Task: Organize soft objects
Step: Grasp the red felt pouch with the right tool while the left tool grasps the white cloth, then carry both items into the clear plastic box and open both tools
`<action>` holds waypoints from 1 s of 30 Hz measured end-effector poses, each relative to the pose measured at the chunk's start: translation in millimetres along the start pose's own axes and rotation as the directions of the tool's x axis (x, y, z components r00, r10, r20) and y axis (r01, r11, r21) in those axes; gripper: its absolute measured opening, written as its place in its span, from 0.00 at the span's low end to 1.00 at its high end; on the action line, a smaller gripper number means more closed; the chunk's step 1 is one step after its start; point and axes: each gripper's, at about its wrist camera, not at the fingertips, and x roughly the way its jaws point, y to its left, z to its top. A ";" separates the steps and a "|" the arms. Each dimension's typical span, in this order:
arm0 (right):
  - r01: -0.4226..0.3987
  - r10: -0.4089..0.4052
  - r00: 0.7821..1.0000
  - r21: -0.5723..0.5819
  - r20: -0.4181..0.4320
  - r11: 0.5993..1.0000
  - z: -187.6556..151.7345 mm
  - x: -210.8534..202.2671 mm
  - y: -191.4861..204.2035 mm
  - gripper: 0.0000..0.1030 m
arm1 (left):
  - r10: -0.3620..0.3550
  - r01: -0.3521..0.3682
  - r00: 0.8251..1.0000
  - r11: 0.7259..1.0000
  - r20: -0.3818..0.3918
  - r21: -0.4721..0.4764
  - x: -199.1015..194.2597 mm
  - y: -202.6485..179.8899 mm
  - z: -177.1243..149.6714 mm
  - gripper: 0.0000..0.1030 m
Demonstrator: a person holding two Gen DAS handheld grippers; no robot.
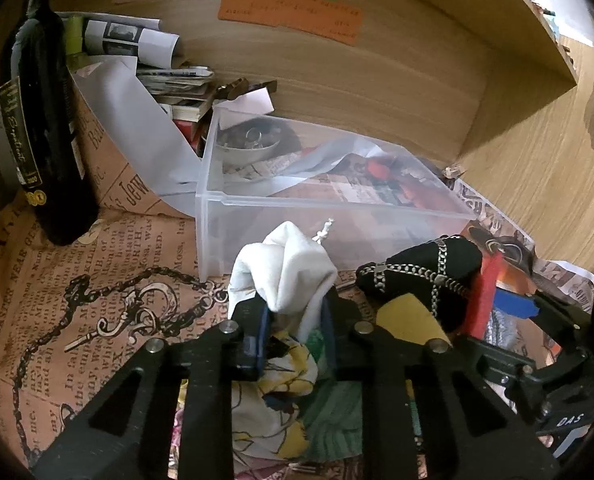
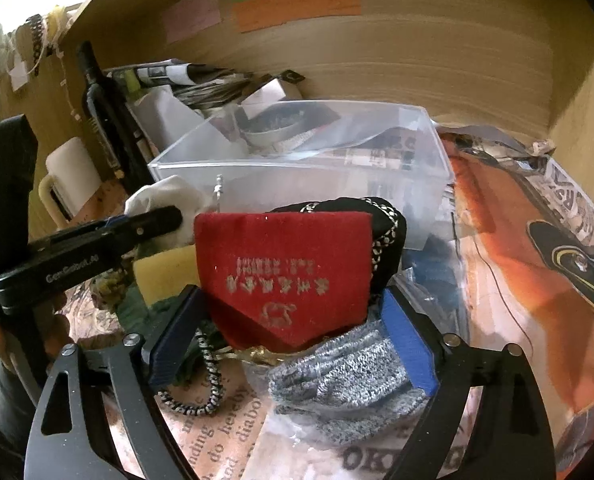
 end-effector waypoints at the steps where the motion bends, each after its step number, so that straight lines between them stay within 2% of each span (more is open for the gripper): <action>1: 0.001 -0.001 1.000 -0.008 0.001 1.000 0.4 0.1 1.1 0.85 | -0.001 0.001 1.000 1.000 0.002 -0.001 -0.6 0.1 -0.2 0.20; 6: 0.026 -0.026 1.000 -0.028 -0.007 0.999 3.9 4.7 2.3 0.83 | 0.007 -0.007 1.000 1.000 0.022 0.005 -5.9 -1.2 -0.5 0.17; 13: 0.039 -0.038 0.999 -0.029 0.031 0.999 5.5 -1.0 0.0 0.58 | 0.022 -0.023 0.998 1.000 0.052 0.017 -17.7 -3.3 -0.4 0.16; 15: 0.039 -0.038 0.999 -0.026 0.039 0.999 5.7 -2.0 0.5 0.56 | 0.023 -0.024 0.998 1.000 0.062 0.014 -23.2 -2.5 -0.5 0.16; 17: 0.044 -0.043 0.998 -0.020 0.050 0.999 5.5 -3.9 0.2 0.49 | 0.027 -0.028 0.997 1.000 0.075 0.012 -29.3 -1.6 0.3 0.16; 30: 0.058 -0.059 0.988 0.013 0.142 0.998 15.8 -35.5 -9.0 0.44 | 0.031 -0.037 0.987 0.999 0.159 0.033 -56.5 -8.4 15.4 0.16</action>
